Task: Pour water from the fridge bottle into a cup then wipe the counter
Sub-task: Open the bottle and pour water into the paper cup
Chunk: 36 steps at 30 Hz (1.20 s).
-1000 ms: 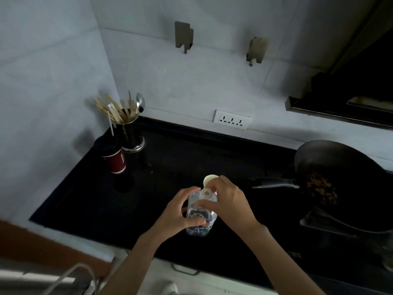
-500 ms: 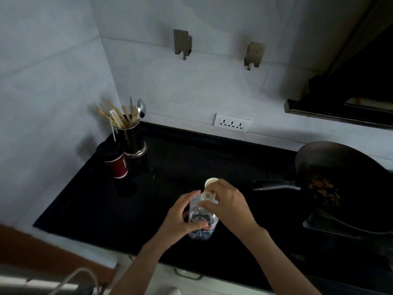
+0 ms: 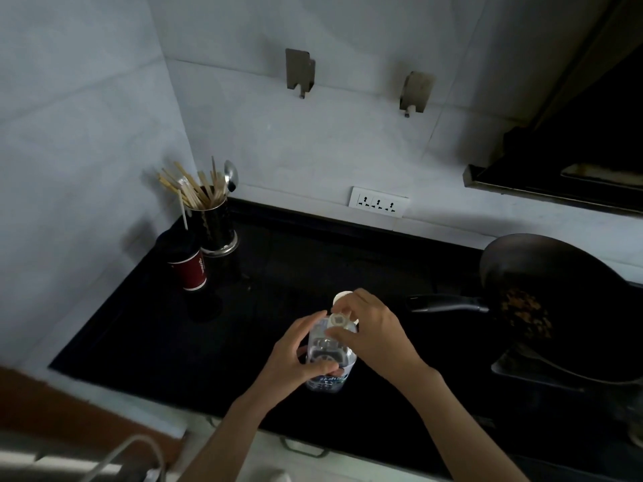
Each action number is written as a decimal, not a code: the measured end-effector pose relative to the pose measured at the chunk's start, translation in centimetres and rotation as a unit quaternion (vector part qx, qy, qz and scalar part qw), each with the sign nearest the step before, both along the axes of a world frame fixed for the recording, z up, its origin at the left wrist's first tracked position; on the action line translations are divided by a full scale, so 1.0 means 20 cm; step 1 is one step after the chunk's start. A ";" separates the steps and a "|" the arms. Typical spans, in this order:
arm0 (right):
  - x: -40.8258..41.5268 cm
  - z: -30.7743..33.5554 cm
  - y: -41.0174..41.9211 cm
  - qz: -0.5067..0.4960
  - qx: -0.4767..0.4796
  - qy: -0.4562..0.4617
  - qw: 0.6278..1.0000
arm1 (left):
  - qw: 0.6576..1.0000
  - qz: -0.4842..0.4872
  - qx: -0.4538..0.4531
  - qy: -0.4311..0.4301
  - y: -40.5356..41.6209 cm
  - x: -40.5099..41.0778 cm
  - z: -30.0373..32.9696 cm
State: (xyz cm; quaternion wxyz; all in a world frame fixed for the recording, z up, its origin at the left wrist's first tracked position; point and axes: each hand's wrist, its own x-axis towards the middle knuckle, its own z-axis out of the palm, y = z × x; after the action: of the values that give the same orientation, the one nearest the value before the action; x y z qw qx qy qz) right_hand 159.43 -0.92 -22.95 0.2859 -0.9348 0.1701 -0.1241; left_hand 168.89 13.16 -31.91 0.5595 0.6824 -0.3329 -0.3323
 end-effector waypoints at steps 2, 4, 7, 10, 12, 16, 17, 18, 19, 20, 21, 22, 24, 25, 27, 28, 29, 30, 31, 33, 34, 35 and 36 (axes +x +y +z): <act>-0.01 0.00 -0.01 0.047 0.030 0.015 0.998 | 1.000 0.001 -0.002 0.003 0.00 0.00 0.00; -0.03 0.00 -0.02 0.090 0.068 0.035 0.993 | 1.000 0.005 -0.001 0.004 0.00 0.00 0.00; -0.03 -0.01 -0.02 0.048 0.043 0.022 0.998 | 1.000 0.005 0.004 -0.002 0.00 0.00 -0.01; -0.01 -0.02 -0.01 -0.016 -0.043 0.011 0.999 | 1.000 0.004 0.005 -0.005 0.00 0.00 -0.01; -0.01 -0.02 -0.01 -0.013 -0.050 0.005 0.999 | 1.000 0.004 0.006 -0.003 0.00 0.00 -0.01; -0.03 -0.01 -0.01 0.045 -0.027 0.039 0.998 | 1.000 0.007 0.006 -0.002 0.00 0.00 -0.01; -0.03 -0.01 -0.01 0.043 -0.031 0.040 0.998 | 1.000 0.006 0.007 0.000 0.00 0.00 -0.01; -0.03 -0.01 0.00 0.030 -0.043 0.038 0.998 | 1.000 0.005 0.008 -0.001 0.00 0.00 -0.01; -0.02 -0.01 0.01 0.011 -0.061 0.039 0.997 | 1.000 0.004 0.009 -0.003 0.00 0.00 -0.01; -0.01 -0.01 0.01 -0.009 -0.083 0.043 0.996 | 1.000 0.003 0.009 -0.006 0.00 0.00 -0.01; 0.01 -0.01 0.02 -0.023 -0.107 0.044 0.993 | 1.000 0.002 0.010 -0.009 0.00 0.00 -0.01; 0.02 0.00 0.03 -0.031 -0.133 0.041 0.990 | 1.000 0.001 0.010 -0.011 0.00 0.00 -0.01; 0.04 0.00 0.04 -0.033 -0.169 0.044 0.984 | 1.000 0.000 0.010 -0.011 0.00 0.00 -0.01; 0.04 0.01 0.04 -0.031 -0.172 0.052 0.983 | 1.000 0.000 0.009 -0.010 0.00 0.00 -0.01; 0.04 0.02 0.04 -0.015 -0.146 0.062 0.987 | 1.000 0.000 0.008 -0.008 0.00 0.00 -0.01; 0.04 0.02 0.04 -0.001 -0.126 0.069 0.990 | 1.000 0.000 0.008 -0.006 0.00 0.00 -0.01; 0.04 0.03 0.03 0.013 -0.105 0.078 0.991 | 1.000 0.001 0.008 -0.005 0.00 0.00 -0.01; 0.03 0.03 0.03 0.026 -0.082 0.087 0.993 | 1.000 0.002 0.008 -0.004 0.00 0.00 -0.02; 0.02 0.04 0.03 0.034 -0.062 0.092 0.993 | 1.000 0.003 0.008 -0.005 0.00 0.00 -0.02; 0.02 0.04 0.03 0.026 -0.055 0.089 0.994 | 1.000 0.002 0.010 -0.010 0.00 0.01 -0.02; 0.02 0.04 0.03 0.011 -0.072 0.087 0.994 | 1.000 0.001 0.011 -0.012 0.00 0.01 -0.02; 0.02 0.05 0.04 -0.007 -0.096 0.091 0.991 | 1.000 -0.001 0.011 -0.014 0.00 0.01 -0.02; 0.03 0.05 0.04 -0.022 -0.123 0.100 0.987 | 1.000 -0.002 0.012 -0.016 0.00 0.01 -0.02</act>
State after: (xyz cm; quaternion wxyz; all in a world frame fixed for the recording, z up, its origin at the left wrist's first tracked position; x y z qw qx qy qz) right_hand 159.93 -0.11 -21.93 0.1479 -0.9666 0.2017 -0.0561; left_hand 169.04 13.15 -32.28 0.5454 0.6938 -0.3391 -0.3259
